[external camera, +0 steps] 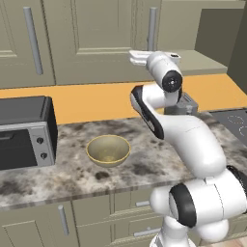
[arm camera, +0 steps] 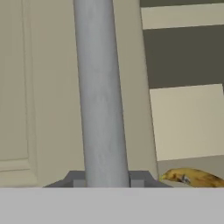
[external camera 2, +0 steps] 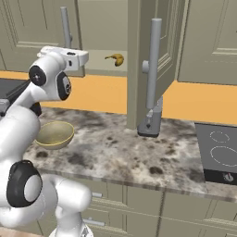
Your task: Open the cabinet. Pick the apple and banana from the cabinet and place them into the bowl. Then close the cabinet.
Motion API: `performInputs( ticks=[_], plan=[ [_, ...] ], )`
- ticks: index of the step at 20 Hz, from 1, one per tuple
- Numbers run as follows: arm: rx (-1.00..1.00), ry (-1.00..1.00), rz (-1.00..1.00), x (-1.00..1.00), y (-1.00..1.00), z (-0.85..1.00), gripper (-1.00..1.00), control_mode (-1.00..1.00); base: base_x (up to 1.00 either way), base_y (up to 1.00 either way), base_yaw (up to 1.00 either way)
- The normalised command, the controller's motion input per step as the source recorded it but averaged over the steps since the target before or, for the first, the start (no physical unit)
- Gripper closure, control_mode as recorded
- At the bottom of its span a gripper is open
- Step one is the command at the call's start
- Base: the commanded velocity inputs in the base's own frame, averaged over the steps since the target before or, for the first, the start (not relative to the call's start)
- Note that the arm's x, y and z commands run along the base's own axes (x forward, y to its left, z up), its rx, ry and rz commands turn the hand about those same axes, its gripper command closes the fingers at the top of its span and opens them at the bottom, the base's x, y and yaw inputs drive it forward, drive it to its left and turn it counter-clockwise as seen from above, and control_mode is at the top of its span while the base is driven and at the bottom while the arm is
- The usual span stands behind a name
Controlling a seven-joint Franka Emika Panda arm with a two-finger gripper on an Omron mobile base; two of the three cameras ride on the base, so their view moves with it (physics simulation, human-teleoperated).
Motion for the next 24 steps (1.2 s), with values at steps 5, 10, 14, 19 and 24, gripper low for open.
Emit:
performInputs(
  ticks=[5,10,14,19,24],
  plan=[
    [0.00,0.00,-0.10,-0.82,0.31,0.14,1.00,-1.00,0.00,0.00,0.00],
    [0.00,0.00,-0.12,-0.92,0.58,0.09,1.00,-1.00,0.00,0.00,0.00],
    [-0.02,-0.03,-0.17,-0.94,0.93,0.11,1.00,-1.00,0.00,0.00,0.00],
    [-0.02,-0.04,-0.18,-0.93,0.99,0.10,1.00,-1.00,0.00,0.00,0.00],
    [-0.01,-0.05,-0.19,-0.79,1.00,0.04,1.00,-1.00,0.00,0.00,0.00]
  ],
)
